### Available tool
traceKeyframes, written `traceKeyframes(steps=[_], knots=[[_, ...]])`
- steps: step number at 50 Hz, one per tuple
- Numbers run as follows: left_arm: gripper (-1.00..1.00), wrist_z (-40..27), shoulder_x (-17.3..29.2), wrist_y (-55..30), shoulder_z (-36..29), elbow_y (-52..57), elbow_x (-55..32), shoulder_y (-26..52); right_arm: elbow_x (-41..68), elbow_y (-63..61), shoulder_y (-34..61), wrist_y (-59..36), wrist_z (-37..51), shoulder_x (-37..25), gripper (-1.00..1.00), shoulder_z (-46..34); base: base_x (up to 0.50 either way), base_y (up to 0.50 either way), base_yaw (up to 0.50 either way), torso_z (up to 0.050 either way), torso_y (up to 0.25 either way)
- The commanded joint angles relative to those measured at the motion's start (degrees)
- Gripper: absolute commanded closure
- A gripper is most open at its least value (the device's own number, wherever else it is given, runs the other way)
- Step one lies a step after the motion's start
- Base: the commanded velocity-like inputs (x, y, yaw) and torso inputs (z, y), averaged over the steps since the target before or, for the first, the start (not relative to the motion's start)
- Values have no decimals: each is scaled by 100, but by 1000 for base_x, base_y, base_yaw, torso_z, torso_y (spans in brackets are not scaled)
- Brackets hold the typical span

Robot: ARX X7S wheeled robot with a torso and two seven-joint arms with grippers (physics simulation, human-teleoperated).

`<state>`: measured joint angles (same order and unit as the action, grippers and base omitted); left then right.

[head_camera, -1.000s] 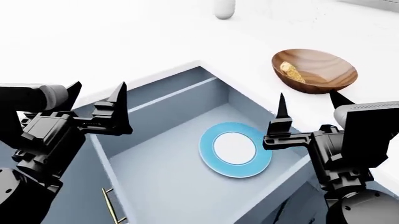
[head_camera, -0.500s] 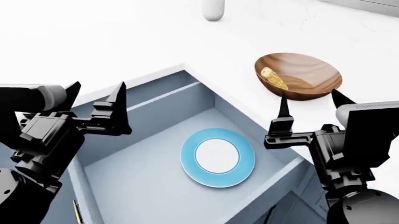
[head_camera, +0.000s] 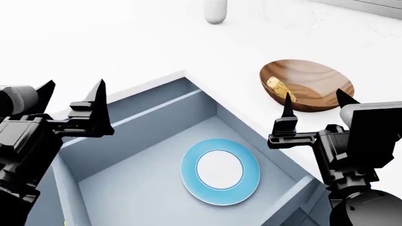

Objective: Place the bar in the bowl and close the drawer.

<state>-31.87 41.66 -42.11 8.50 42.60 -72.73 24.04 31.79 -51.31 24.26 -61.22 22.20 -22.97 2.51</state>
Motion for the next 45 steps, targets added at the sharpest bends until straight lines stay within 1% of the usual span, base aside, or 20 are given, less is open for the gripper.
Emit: traceKeyframes(steps=[1, 4, 10, 17, 23, 25, 28, 32, 36, 41, 45], knots=[[-100, -512, 564, 76, 1250, 676, -458, -1056, -43, 111, -52, 161, -1, -19, -100, -24, 0, 0, 0, 0, 0], [-100, -558, 613, 95, 1770, 873, -487, -1629, -71, 186, -80, 246, -22, -23, -100, -39, 0, 0, 0, 0, 0], [-100, -697, 572, 92, 2826, 1080, -684, -2609, -89, 241, -138, 354, -54, -46, -100, -41, 0, 0, 0, 0, 0], [-100, -358, 113, 55, 3782, 1171, -331, -3681, -123, 316, -165, 455, -66, -50, -100, -86, 0, 0, 0, 0, 0], [-100, 0, -401, 70, 4198, 1174, 126, -4363, -126, 373, -224, 563, -104, -54, -100, -89, 0, 0, 0, 0, 0], [-100, 166, -595, 111, 4264, 1152, 320, -4548, -121, 360, -208, 544, -93, -61, -100, -103, 0, 0, 0, 0, 0], [-100, 446, -890, 193, 4200, 1046, 717, -4749, -112, 361, -196, 532, -81, -58, -100, -118, 0, 0, 0, 0, 0], [-100, 722, -1150, 320, 4130, 874, 1107, -4921, -84, 323, -160, 466, -44, -53, -100, -144, 0, 0, 0, 0, 0], [-100, 929, -1334, 442, 4079, 666, 1405, -5032, -47, 266, -132, 400, -7, -52, -100, -150, 0, 0, 0, 0, 0], [-100, 1106, -1457, 557, 4003, 422, 1721, -5108, 0, 199, -97, 335, 28, -53, -100, -154, 0, 0, 0, 0, 0], [-100, 1329, -1644, 728, 3707, 47, 2086, -5082, -1, 196, -95, 338, 43, -53, -100, -192, 0, 0, 0, 0, 0]])
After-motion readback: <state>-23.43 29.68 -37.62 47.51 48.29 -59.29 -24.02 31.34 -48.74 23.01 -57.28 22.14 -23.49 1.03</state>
